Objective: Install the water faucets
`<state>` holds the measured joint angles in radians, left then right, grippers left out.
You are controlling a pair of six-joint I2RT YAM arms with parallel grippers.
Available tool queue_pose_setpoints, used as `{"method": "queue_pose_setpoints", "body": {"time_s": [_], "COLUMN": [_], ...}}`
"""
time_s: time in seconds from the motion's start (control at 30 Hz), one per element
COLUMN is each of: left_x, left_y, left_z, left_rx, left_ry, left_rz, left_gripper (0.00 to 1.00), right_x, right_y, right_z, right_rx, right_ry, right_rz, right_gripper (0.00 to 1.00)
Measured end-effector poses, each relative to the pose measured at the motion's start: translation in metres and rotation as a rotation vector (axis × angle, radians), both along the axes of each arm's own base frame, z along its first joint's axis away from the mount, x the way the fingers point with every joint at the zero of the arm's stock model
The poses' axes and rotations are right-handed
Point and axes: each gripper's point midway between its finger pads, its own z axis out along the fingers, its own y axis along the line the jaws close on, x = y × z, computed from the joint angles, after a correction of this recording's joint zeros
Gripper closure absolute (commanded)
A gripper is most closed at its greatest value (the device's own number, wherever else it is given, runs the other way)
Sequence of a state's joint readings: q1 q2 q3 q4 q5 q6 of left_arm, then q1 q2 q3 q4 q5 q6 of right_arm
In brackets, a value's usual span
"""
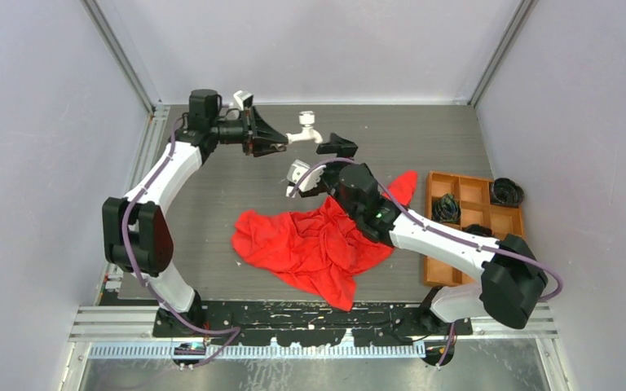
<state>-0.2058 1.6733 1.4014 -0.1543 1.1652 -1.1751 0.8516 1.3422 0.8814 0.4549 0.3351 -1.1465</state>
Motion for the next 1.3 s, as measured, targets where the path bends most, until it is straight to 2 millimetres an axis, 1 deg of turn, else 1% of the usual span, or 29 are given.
{"method": "queue_pose_setpoints", "body": {"time_s": [0.13, 0.17, 0.23, 0.3, 0.4, 0.47, 0.5, 0.57, 0.6, 0.63, 0.67, 0.7, 0.73, 0.83, 0.87, 1.0, 1.1, 1.13, 1.2, 1.27, 1.3], "left_x": [0.036, 0.045, 0.061, 0.073, 0.093, 0.103, 0.113, 0.123, 0.129, 0.136, 0.143, 0.154, 0.167, 0.194, 0.199, 0.202, 0.197, 0.194, 0.186, 0.179, 0.173], "left_y": [0.030, 0.038, 0.053, 0.065, 0.071, 0.072, 0.074, 0.076, 0.077, 0.079, 0.081, 0.084, 0.088, 0.104, 0.111, 0.140, 0.160, 0.167, 0.178, 0.185, 0.187], "left_z": [-0.040, -0.051, -0.079, -0.108, -0.152, -0.175, -0.191, -0.209, -0.218, -0.221, -0.223, -0.223, -0.220, -0.220, -0.221, -0.230, -0.225, -0.218, -0.192, -0.157, -0.134], "left_rx": [0.137, 0.167, 0.220, 0.259, 0.315, 0.340, 0.358, 0.380, 0.390, 0.392, 0.395, 0.396, 0.396, 0.414, 0.426, 0.486, 0.541, 0.566, 0.615, 0.639, 0.650], "left_ry": [-0.018, -0.024, -0.019, 0.007, 0.038, 0.069, 0.083, 0.101, 0.110, 0.110, 0.104, 0.092, 0.076, 0.055, 0.058, 0.092, 0.103, 0.092, 0.042, -0.031, -0.085], "left_rz": [0.160, 0.198, 0.270, 0.322, 0.356, 0.363, 0.372, 0.386, 0.393, 0.401, 0.411, 0.424, 0.445, 0.508, 0.530, 0.595, 0.628, 0.638, 0.659, 0.680, 0.689], "left_gripper": [1.00, 1.00, 1.00, 1.00, 1.00, 1.00, 0.98, 0.87, 0.78, 0.68, 0.53, 0.12, 0.01, 0.01, 0.01, 0.01, 0.01, 0.01, 0.01, 0.01, 0.01], "right_x": [-0.004, -0.004, -0.006, -0.007, -0.009, -0.009, -0.008, -0.009, -0.009, -0.010, -0.010, -0.009, -0.009, -0.012, -0.014, -0.020, -0.021, -0.020, -0.016, -0.010, -0.007], "right_y": [-0.015, -0.020, -0.034, -0.048, -0.067, -0.077, -0.083, -0.091, -0.096, -0.099, -0.100, -0.101, -0.102, -0.101, -0.102, -0.108, -0.119, -0.124, -0.134, -0.140, -0.143], "right_z": [-0.048, -0.057, -0.078, -0.092, -0.099, -0.100, -0.102, -0.106, -0.108, -0.108, -0.106, -0.104, -0.102, -0.105, -0.106, -0.108, -0.104, -0.104, -0.100, -0.094, -0.090], "right_rx": [0.033, 0.045, 0.088, 0.138, 0.228, 0.298, 0.331, 0.381, 0.407, 0.434, 0.460, 0.486, 0.507, 0.543, 0.546, 0.572, 0.644, 0.664, 0.745, 0.813, 0.859], "right_ry": [0.248, 0.294, 0.400, 0.483, 0.554, 0.579, 0.594, 0.629, 0.650, 0.669, 0.682, 0.691, 0.698, 0.725, 0.733, 0.750, 0.756, 0.762, 0.806, 0.834, 0.848], "right_rz": [-0.050, -0.069, -0.127, -0.187, -0.264, -0.319, -0.352, -0.407, -0.437, -0.461, -0.477, -0.489, -0.498, -0.516, -0.522, -0.558, -0.604, -0.622, -0.648, -0.655, -0.654], "right_gripper": [0.00, 0.00, 0.00, 0.00, 0.00, 0.00, 0.00, 0.00, 0.00, 0.00, 0.00, 0.00, 0.00, 0.00, 0.00, 0.00, 0.00, 0.00, 0.00, 0.00, 0.00]}}
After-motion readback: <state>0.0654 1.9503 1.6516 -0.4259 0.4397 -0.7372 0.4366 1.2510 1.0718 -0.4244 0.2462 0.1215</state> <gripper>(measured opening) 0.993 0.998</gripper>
